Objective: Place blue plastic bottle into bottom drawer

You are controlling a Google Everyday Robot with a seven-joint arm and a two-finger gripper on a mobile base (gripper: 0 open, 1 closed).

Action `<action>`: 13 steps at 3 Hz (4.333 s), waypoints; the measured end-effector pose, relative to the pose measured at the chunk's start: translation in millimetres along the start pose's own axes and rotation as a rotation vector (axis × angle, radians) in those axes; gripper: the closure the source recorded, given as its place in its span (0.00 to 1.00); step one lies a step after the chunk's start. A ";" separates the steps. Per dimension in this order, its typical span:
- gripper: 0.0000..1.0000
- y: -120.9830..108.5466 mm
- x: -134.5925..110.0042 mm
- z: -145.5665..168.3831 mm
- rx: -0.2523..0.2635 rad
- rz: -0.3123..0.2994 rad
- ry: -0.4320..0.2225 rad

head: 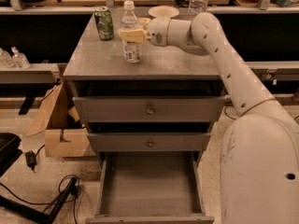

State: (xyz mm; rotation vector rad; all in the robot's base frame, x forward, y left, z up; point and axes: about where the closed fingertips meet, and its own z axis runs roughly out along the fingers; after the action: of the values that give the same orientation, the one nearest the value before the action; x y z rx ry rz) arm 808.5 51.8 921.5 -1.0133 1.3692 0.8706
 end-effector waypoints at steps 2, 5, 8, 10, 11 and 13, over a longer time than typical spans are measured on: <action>1.00 -19.4 -53.2 0.0 0.040 -0.111 0.018; 1.00 15.9 -200.3 -117.3 0.312 -0.220 0.024; 1.00 159.1 -61.7 -234.2 0.339 -0.089 0.179; 1.00 170.0 22.0 -269.6 0.313 -0.030 0.250; 1.00 186.5 75.0 -252.9 0.262 0.017 0.216; 1.00 234.8 194.3 -181.9 0.070 -0.032 0.030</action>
Offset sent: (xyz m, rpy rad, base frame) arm 0.0250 -0.0233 0.1394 -0.1365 -0.2295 -0.1017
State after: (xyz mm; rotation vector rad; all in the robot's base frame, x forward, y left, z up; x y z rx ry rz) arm 532.4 -51.3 723.6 -0.9952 1.3961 0.7815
